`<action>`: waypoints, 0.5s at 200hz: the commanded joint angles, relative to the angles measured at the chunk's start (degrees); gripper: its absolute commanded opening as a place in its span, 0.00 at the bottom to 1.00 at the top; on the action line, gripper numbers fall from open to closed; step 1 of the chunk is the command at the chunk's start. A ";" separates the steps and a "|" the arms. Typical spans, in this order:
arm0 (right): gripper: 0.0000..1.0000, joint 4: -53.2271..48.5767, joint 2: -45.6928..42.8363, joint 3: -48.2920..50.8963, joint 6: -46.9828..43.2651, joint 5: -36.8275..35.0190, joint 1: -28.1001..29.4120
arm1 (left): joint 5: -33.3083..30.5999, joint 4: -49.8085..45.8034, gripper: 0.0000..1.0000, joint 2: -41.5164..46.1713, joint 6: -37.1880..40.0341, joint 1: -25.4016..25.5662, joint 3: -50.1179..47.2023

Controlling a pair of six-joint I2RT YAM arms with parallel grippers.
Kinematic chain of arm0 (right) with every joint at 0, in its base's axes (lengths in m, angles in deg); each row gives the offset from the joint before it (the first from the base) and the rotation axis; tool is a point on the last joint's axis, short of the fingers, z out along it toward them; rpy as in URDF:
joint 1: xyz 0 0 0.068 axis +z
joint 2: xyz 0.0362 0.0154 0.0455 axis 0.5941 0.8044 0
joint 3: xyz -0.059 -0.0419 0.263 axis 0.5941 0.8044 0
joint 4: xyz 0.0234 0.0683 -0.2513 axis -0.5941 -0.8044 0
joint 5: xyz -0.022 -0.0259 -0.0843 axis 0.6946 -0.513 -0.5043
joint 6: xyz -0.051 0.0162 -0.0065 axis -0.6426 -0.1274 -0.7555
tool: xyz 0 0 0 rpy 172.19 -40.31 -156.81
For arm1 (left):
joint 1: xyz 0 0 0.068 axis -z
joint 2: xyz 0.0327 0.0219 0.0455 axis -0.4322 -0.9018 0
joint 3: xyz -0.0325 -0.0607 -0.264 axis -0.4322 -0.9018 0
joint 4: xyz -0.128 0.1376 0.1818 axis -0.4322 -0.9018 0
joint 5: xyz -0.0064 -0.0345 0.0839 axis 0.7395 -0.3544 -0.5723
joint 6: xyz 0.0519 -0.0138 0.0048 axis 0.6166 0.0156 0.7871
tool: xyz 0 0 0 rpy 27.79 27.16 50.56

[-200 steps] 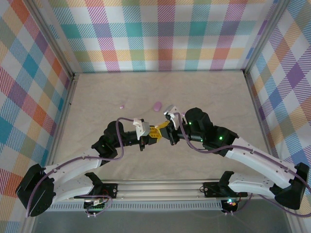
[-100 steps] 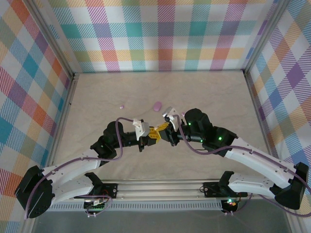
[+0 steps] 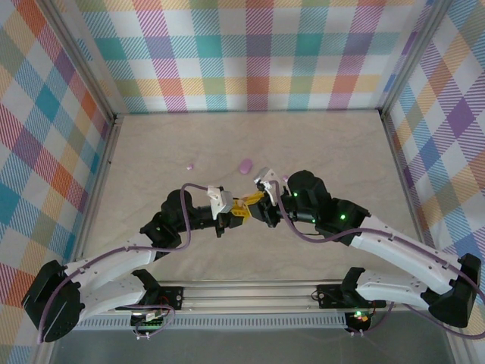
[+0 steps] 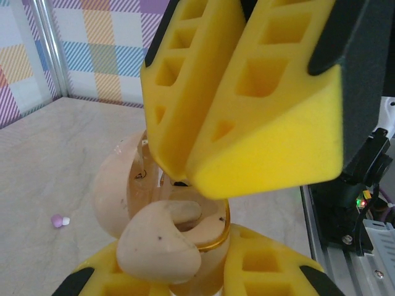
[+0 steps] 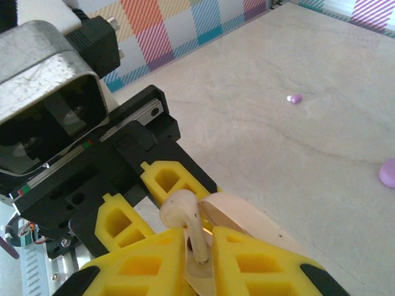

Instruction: Insert wireless bluetooth earbuds into charging case

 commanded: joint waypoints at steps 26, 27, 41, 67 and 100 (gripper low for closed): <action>0.26 -5.20 -1.59 -0.65 2.47 -2.10 -0.53 | -0.28 4.09 0.00 2.17 0.84 0.57 1.10; 0.26 -5.33 -1.56 -0.75 2.56 -2.14 -0.53 | -0.32 4.01 0.00 2.16 0.92 0.57 1.11; 0.27 -7.42 -1.07 -2.92 4.13 -3.68 -0.70 | -0.50 2.26 0.00 1.94 2.07 0.57 1.45; 0.29 -10.49 0.08 -6.30 6.34 -2.10 -1.28 | -1.05 -0.72 0.00 1.19 4.26 0.57 2.19; 0.31 -12.07 0.37 -8.71 8.81 1.94 -1.83 | -0.46 -1.15 0.00 -0.54 5.19 0.42 2.69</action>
